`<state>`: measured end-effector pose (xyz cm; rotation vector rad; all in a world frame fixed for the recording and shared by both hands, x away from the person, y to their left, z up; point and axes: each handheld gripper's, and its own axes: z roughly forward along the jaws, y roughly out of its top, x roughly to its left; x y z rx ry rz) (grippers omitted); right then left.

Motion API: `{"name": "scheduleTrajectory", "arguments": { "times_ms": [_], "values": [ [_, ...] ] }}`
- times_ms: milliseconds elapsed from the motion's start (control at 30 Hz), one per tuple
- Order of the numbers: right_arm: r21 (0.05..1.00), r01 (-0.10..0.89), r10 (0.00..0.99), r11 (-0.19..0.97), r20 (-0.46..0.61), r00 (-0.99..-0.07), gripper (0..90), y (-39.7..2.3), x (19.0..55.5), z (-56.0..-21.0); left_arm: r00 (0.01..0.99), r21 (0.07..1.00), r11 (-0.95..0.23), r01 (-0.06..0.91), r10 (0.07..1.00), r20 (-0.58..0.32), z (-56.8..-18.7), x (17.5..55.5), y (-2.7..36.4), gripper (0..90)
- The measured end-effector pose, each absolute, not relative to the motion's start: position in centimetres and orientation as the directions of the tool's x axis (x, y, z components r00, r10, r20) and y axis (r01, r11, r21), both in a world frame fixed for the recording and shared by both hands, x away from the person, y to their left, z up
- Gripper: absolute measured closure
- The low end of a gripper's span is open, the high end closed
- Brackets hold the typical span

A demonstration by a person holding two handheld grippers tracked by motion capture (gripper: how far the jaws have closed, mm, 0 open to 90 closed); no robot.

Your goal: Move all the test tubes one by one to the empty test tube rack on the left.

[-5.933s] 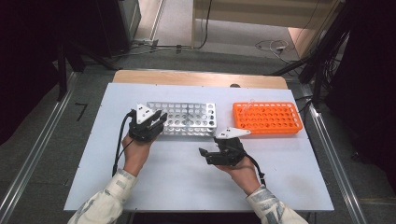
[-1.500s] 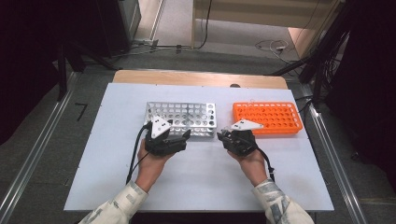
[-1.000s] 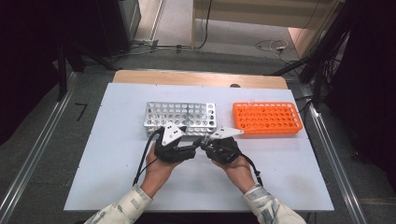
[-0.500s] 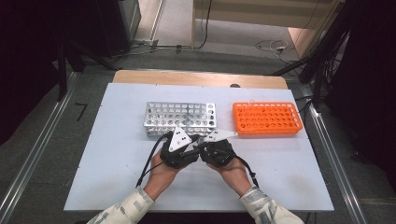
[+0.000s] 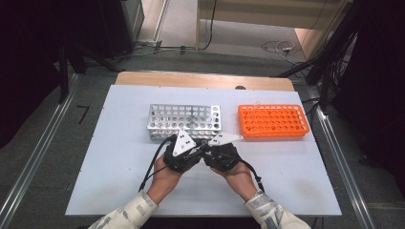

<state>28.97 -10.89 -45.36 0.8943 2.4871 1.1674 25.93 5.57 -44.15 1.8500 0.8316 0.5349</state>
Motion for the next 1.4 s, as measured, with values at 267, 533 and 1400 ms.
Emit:
{"name": "scheduleTrajectory", "arguments": {
  "times_ms": [267, 533, 1400],
  "values": [
    [0.768, 0.426, 0.623, 0.478, 0.046, -0.781, 42.3, -11.4, 29.0, -45.1, 0.637, 0.921, -0.221, 0.32, 0.77, -0.037, -43.3, 26.7, 6.8, 75.1],
    [0.761, 0.46, 0.659, 0.458, 0.057, -0.75, 29.5, -12.5, 29.2, -45.0, 0.596, 0.932, -0.176, 0.318, 0.802, -0.052, -42.0, 28.0, 8.4, 75.1],
    [0.757, 0.517, 0.744, 0.4, 0.061, -0.665, 23.0, -15.6, 29.7, -44.9, 0.492, 0.939, -0.099, 0.328, 0.867, -0.081, -39.5, 30.5, 12.7, 75.1]
  ]
}}
